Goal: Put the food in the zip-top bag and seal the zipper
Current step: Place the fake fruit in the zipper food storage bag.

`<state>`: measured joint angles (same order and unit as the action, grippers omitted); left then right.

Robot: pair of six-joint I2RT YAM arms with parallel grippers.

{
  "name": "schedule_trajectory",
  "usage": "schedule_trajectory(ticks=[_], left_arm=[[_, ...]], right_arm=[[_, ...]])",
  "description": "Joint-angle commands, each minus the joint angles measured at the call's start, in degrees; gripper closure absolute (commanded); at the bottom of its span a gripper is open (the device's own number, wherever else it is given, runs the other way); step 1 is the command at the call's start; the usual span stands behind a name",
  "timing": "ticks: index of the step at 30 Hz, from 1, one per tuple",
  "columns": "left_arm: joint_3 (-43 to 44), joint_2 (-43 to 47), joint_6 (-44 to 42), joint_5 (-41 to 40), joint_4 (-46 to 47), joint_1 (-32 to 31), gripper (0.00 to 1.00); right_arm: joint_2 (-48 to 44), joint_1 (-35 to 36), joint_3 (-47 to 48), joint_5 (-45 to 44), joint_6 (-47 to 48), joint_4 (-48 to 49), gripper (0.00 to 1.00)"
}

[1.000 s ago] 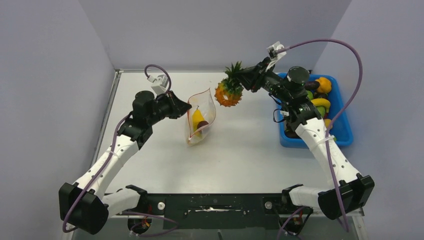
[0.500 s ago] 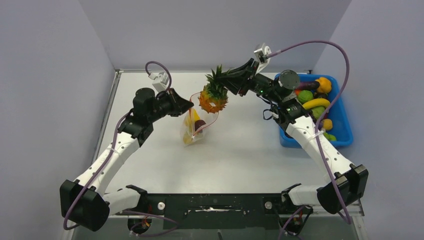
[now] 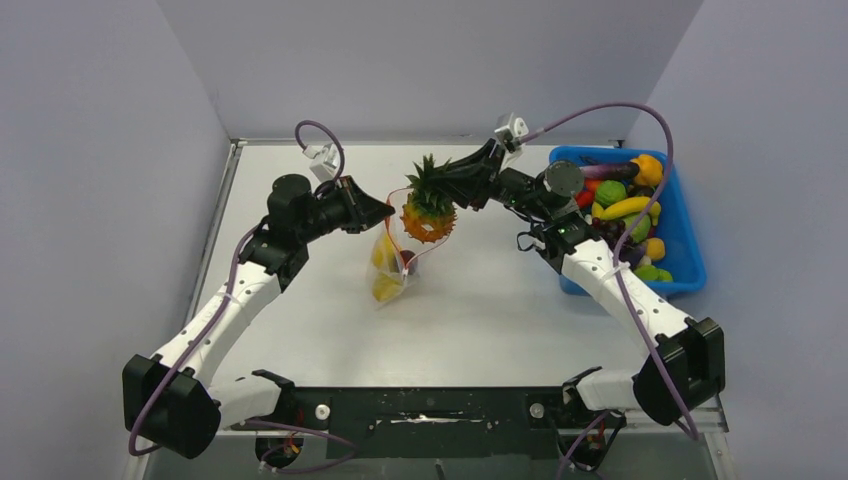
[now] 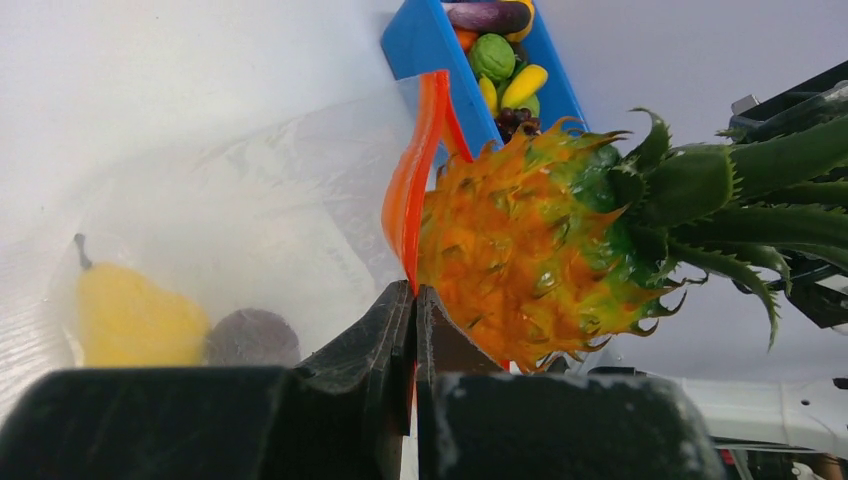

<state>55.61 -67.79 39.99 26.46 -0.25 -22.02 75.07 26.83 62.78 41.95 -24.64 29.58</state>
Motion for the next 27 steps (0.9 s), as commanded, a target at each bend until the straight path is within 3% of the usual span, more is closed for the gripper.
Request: schedule_trajectory(ticks=[1,11,15,21,27], left_arm=[[1.1,0.7,-0.9,1.1,3.2,0.2,1.0],[0.2,0.5,-2.1,2.4,3.2,0.4,1.0],[0.3,0.1,-2.1,4.7,3.4,0.4,1.0],[0.7,0.1,-2.6,7.5,2.9,0.4,1.0],[0.1,0.1,-2.8,9.2,3.0,0.5,1.0]], right_arm=[[1.1,0.1,-0.8,4.3,0.1,10.0,0.8],[3.4,0.2,-3.8,14.3,-3.2,23.0,0.79],[3.7,0.2,-4.6,15.9,1.6,23.4,0.78],[3.6,0.2,-3.2,19.3,19.7,9.4,0.77],[2.0,1.1,1.1,12.2,48.8,-20.9,0.77]])
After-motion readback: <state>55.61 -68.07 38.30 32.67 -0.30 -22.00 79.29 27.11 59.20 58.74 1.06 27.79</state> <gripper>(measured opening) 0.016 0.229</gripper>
